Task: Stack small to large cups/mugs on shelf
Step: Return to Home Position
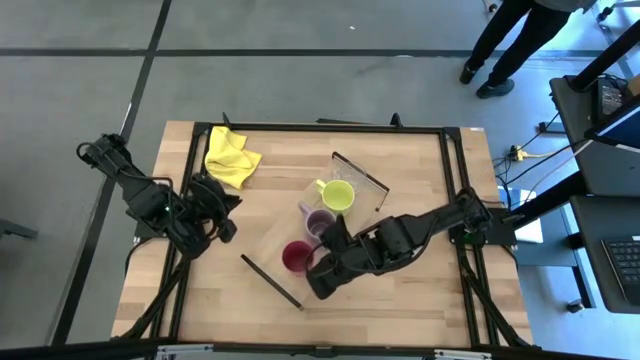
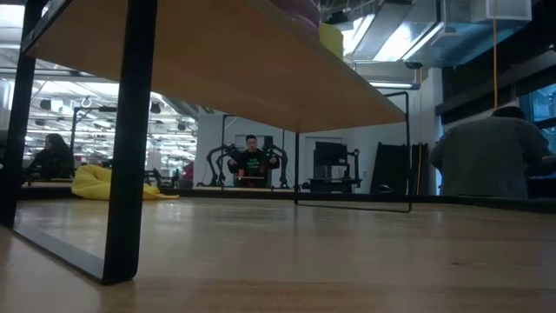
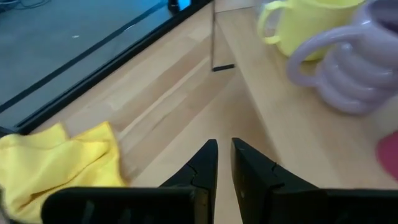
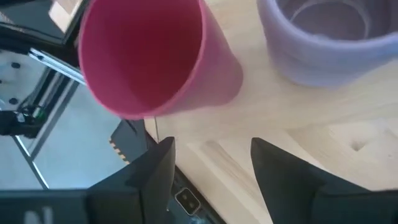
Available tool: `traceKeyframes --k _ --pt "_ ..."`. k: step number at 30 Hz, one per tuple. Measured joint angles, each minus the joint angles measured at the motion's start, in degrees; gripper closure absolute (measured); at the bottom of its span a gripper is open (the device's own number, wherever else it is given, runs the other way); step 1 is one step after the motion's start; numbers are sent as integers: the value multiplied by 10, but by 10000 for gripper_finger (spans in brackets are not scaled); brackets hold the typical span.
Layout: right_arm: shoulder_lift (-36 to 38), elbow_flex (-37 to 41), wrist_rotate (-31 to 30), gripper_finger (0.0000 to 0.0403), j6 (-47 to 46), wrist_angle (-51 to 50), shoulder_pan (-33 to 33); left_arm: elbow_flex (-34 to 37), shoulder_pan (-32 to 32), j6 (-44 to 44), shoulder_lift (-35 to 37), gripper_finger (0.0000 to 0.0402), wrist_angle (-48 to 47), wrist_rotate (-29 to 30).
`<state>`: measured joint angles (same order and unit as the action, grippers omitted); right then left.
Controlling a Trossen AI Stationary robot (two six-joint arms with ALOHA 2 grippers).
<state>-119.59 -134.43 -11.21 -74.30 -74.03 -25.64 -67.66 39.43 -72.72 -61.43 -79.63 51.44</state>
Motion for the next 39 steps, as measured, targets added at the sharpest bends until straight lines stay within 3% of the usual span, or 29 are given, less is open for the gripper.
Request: traceKeyframes --k 5,9,11,15,19,22,26,31,36,39 --pt "12 -1 12 191 34 13 -1 -18 7 115 36 363 93 -27" --pt "40 -5 91 191 70 95 14 -47 6 291 76 363 230 -120" --pt "52 -5 116 191 126 160 16 -64 7 351 93 363 273 -112" --pt "65 -5 118 191 321 283 14 -111 6 359 124 362 279 -30" --pt "69 -5 132 191 407 326 18 -132 6 286 143 362 299 -78" --pt "71 -5 130 191 518 344 16 -126 15 392 142 364 348 -160" --pt "72 2 55 191 558 309 11 -62 43 492 123 360 471 -215" --pt "74 53 49 191 619 392 13 75 75 599 121 358 710 -211" --pt "147 230 77 191 573 400 33 219 85 636 250 362 814 -242" --pt "269 371 74 191 583 515 48 259 85 673 367 362 804 -272"
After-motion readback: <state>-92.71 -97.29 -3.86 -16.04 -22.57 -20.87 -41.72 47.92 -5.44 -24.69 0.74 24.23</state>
